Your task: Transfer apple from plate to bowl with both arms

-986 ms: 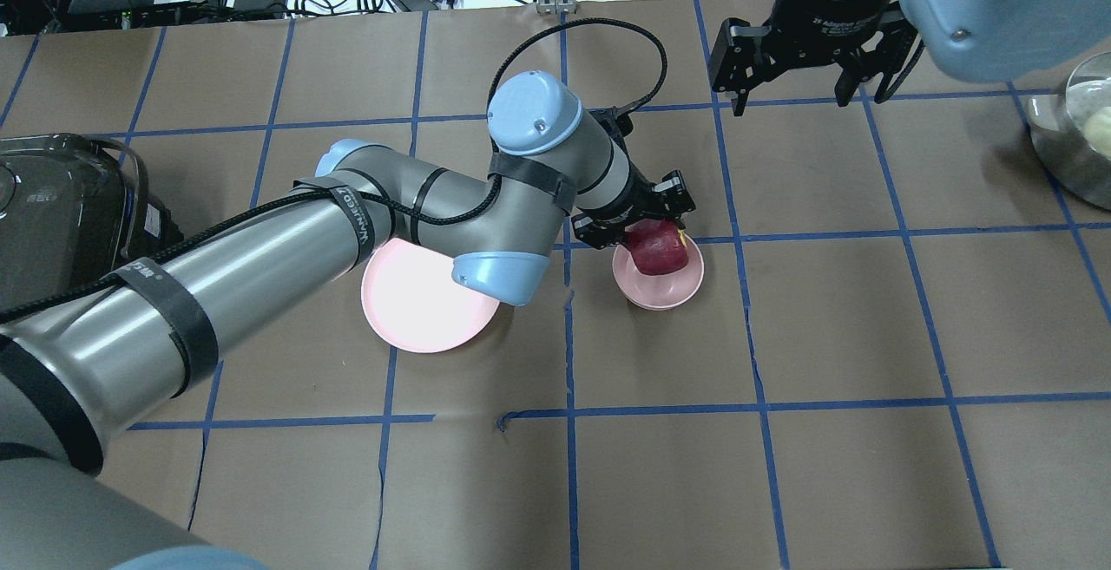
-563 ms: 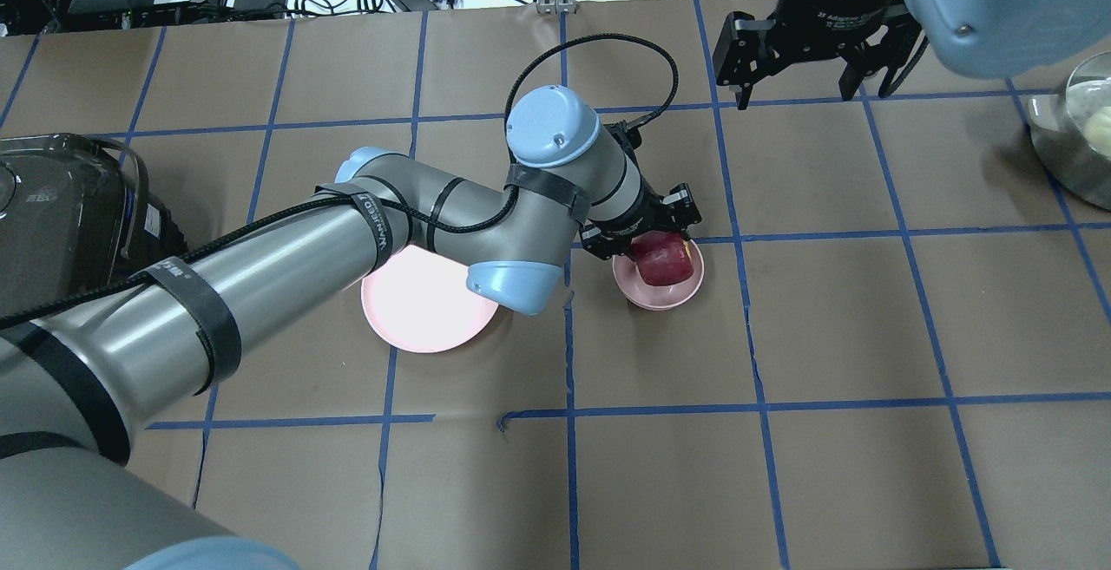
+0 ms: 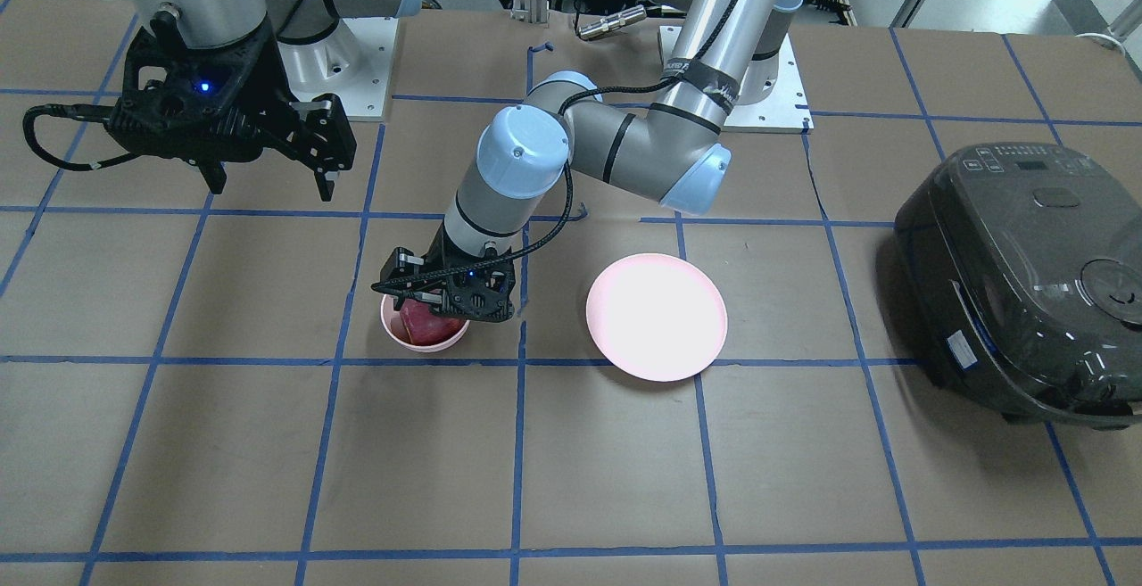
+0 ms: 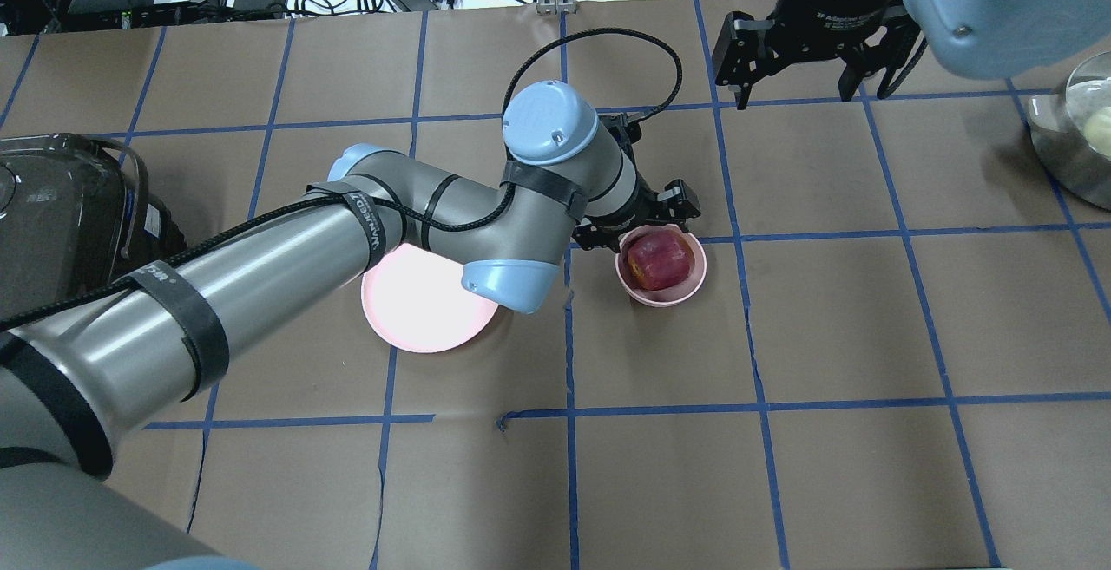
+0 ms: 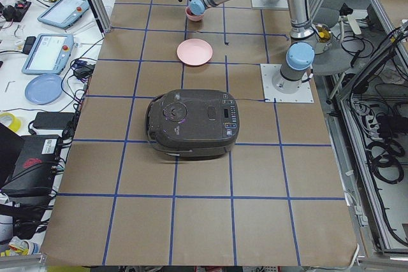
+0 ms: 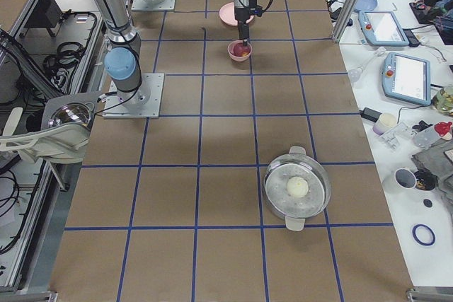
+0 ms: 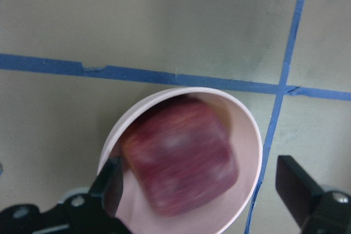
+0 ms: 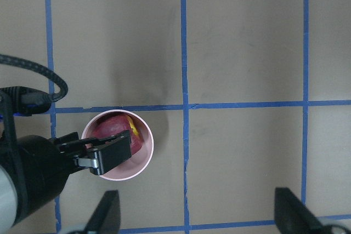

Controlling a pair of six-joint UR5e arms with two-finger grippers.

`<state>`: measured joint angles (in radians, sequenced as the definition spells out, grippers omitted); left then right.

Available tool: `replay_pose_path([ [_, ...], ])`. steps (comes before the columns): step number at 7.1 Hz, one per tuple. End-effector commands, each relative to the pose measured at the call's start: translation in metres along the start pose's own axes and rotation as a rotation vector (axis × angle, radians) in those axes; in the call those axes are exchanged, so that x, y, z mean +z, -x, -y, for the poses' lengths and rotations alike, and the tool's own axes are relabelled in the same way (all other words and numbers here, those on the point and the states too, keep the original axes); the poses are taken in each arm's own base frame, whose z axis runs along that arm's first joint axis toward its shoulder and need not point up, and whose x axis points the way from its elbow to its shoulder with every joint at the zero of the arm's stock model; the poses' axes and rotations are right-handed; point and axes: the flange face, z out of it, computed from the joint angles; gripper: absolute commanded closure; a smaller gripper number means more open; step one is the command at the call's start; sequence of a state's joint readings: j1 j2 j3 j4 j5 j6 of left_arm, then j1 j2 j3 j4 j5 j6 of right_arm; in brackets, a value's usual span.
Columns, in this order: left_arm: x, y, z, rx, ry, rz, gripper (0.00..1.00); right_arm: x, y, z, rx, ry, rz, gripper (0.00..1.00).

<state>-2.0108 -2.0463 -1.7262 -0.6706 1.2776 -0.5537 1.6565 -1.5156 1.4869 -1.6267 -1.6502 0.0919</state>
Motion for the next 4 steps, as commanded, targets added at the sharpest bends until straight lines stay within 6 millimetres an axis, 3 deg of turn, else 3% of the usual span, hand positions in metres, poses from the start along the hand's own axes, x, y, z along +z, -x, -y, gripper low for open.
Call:
replay_pose_path([
  [1,-0.053,0.014,0.009,0.097,-0.047,0.051,0.00,0.001,0.000,0.000,0.001,0.002,0.002,0.00],
  [4,-0.206,0.112,0.025,0.125,0.064,0.233,0.00,0.002,-0.002,0.001,0.006,0.005,0.002,0.00],
])
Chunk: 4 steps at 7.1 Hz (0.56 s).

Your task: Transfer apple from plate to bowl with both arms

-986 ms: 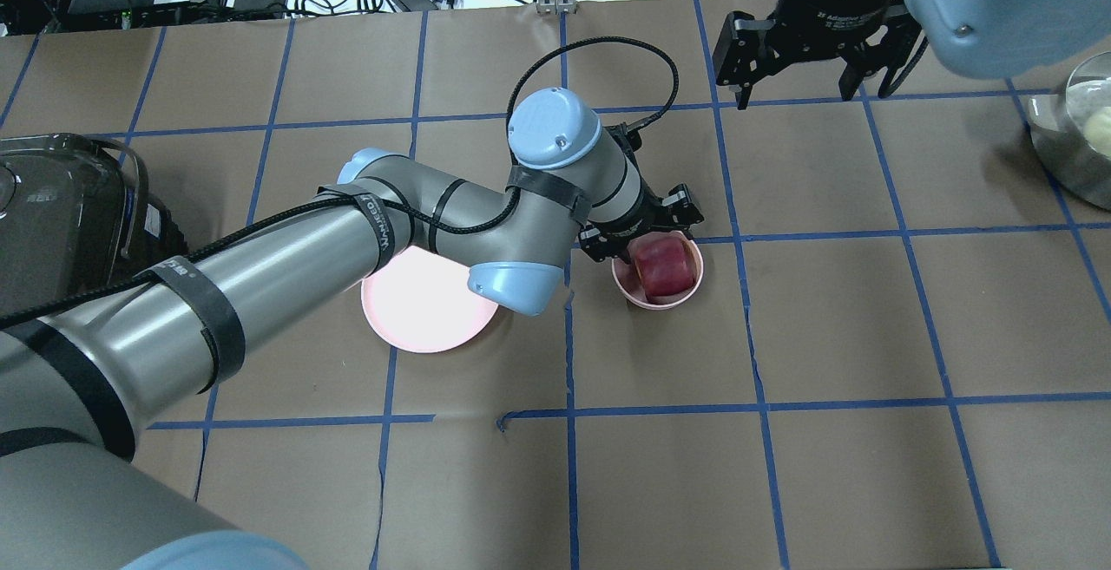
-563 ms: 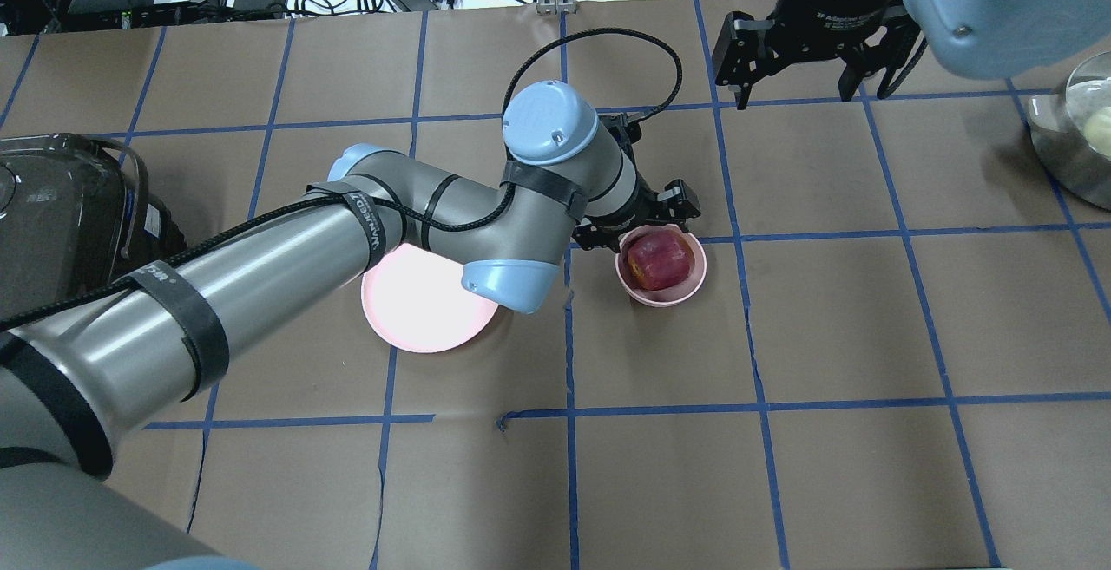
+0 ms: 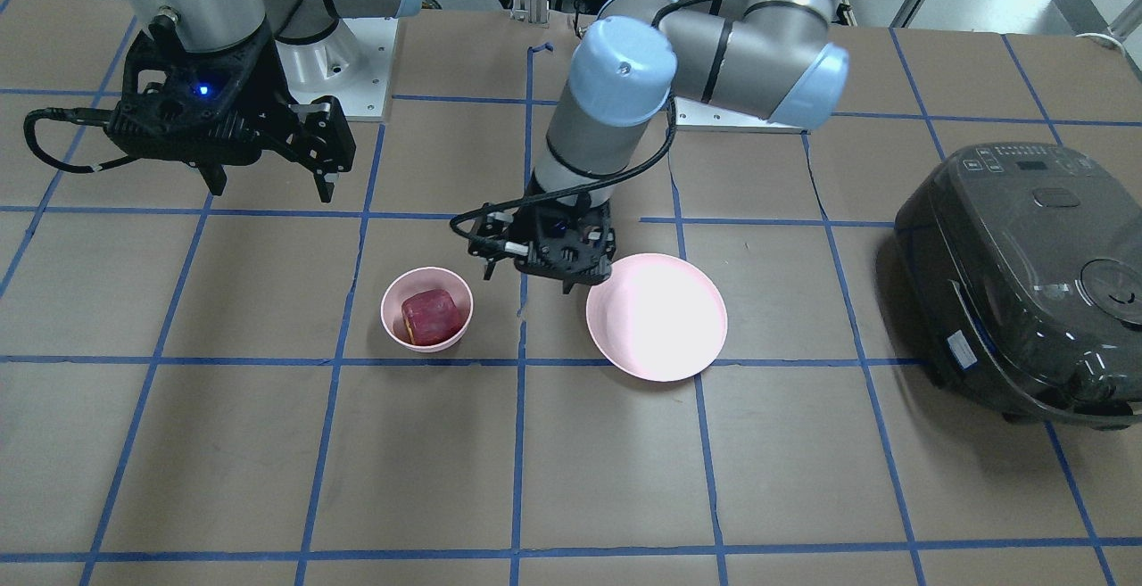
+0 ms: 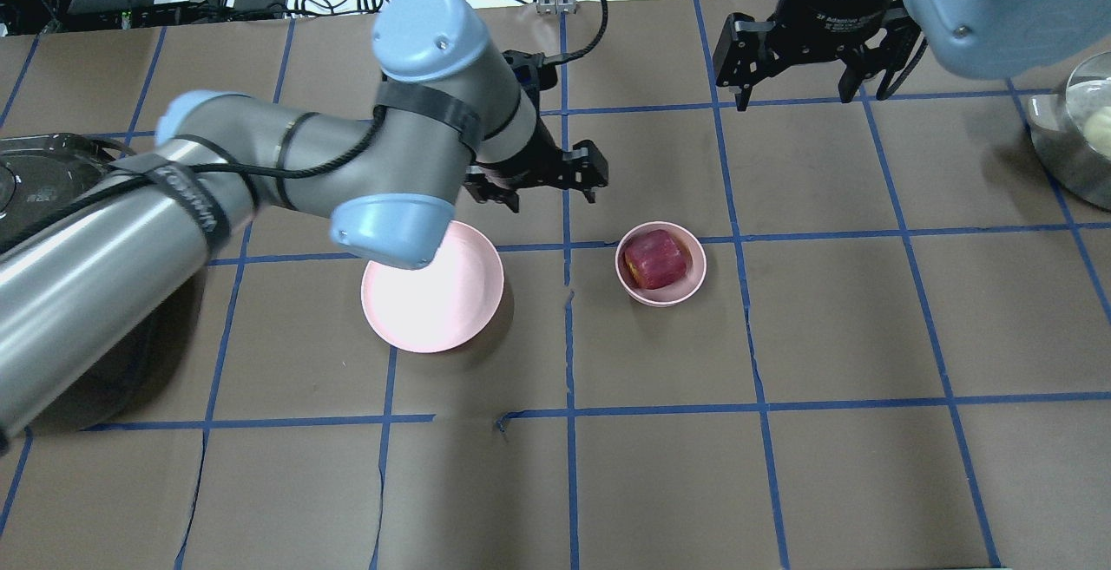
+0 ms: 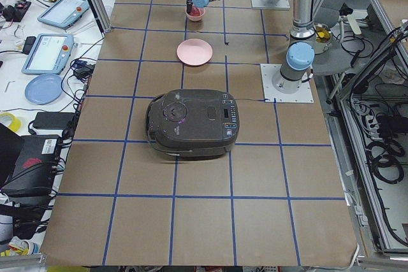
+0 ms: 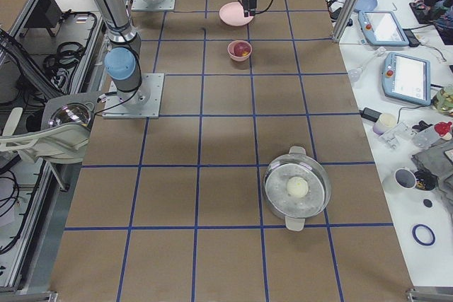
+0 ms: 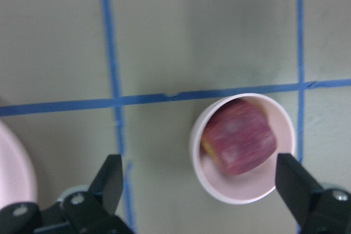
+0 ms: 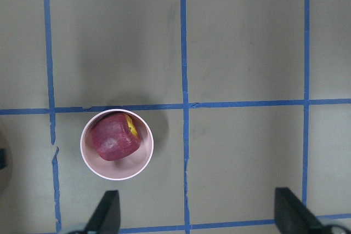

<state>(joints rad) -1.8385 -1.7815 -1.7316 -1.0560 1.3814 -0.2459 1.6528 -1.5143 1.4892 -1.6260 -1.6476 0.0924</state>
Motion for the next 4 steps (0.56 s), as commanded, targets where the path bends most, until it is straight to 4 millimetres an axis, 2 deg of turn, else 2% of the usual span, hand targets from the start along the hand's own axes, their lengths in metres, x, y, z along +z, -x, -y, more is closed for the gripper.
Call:
replay_pose_path([
  [1,-0.097,0.088,0.005,-0.014,0.020,0.130,0.00,0.001,0.000,0.000,0.002,0.002,0.000,0.00],
  [2,-0.139,0.105,0.020,-0.065,-0.018,0.136,0.00,0.000,-0.001,0.000,0.000,0.001,-0.002,0.00],
  [3,-0.171,0.114,0.030,-0.079,-0.015,0.214,0.00,0.000,-0.001,0.000,0.000,0.001,-0.002,0.00],
  [4,-0.173,0.118,0.028,-0.088,0.008,0.221,0.00,0.000,0.001,-0.001,-0.001,0.000,-0.001,0.00],
])
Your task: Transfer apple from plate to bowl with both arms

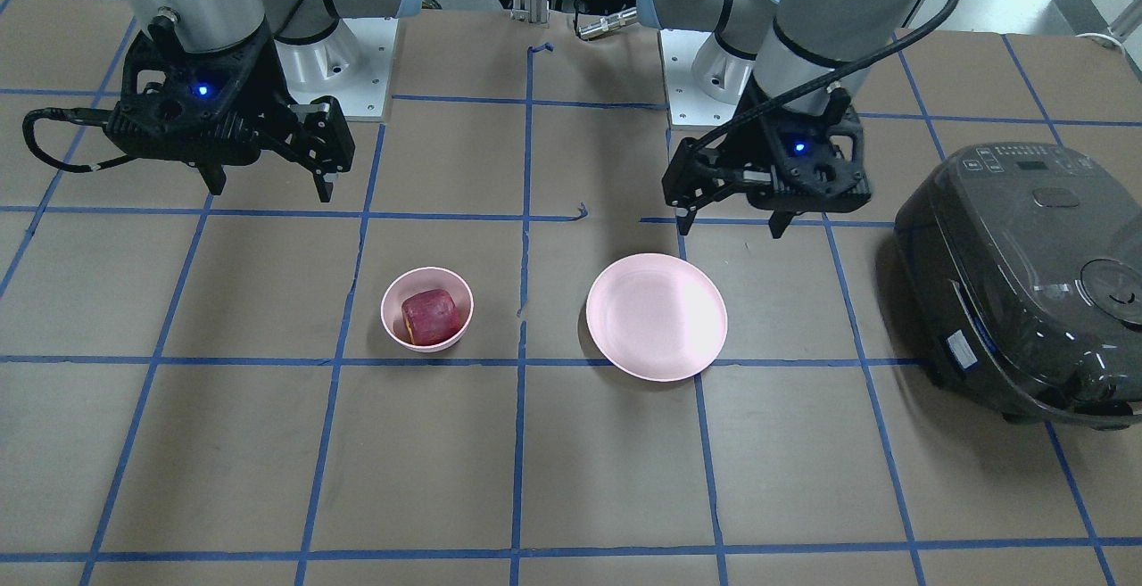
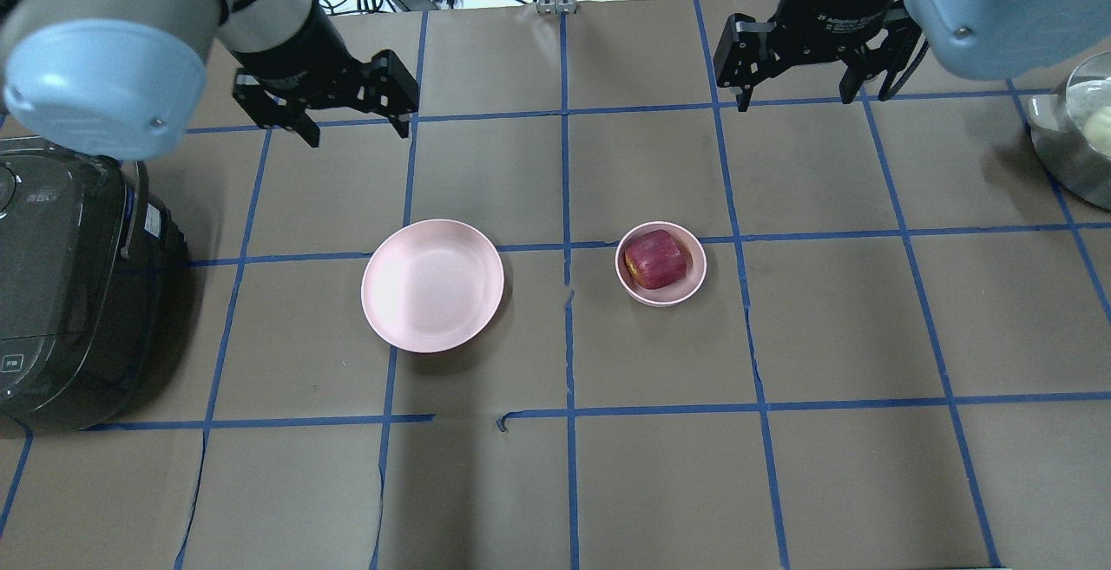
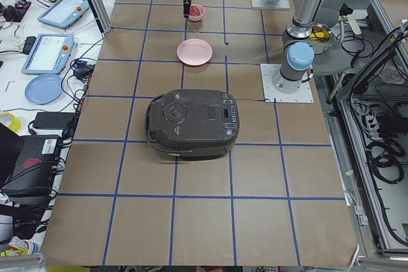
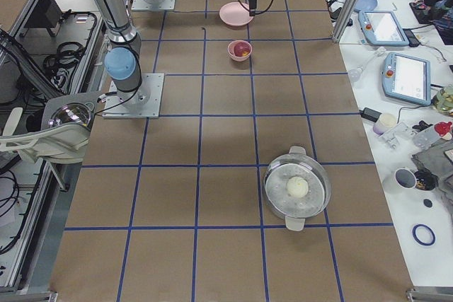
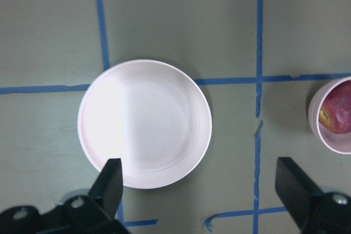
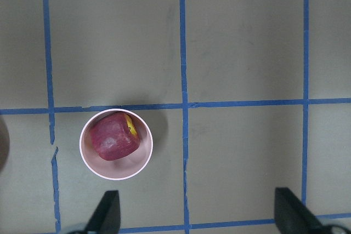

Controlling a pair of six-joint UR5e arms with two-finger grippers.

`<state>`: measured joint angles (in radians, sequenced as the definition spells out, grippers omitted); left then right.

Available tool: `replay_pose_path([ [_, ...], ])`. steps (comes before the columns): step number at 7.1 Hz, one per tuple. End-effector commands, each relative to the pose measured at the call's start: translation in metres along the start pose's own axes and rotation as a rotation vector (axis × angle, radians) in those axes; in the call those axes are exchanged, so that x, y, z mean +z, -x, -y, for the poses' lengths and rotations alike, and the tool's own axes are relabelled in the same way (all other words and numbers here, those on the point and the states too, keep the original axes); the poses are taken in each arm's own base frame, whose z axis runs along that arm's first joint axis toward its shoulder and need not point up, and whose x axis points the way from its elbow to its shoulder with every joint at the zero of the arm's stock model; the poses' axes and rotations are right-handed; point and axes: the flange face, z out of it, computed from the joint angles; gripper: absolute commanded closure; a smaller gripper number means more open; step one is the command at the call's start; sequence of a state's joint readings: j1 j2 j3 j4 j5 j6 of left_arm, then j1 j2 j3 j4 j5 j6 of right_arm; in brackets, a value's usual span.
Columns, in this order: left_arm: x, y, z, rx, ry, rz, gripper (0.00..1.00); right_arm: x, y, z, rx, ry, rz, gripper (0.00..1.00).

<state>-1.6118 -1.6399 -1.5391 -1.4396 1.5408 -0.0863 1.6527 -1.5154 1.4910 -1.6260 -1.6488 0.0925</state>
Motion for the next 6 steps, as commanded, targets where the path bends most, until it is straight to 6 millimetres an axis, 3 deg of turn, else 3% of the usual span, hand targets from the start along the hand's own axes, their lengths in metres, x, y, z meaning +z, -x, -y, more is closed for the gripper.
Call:
replay_pose_path([
  [1,-0.020,0.016,0.003,-0.012,0.011,0.035,0.00,0.001,0.001,-0.001,-0.001,0.001,0.000,0.00],
  [6,-0.024,0.031,0.003,-0.023,0.004,0.052,0.00,0.001,0.002,-0.001,-0.003,0.002,-0.002,0.00],
])
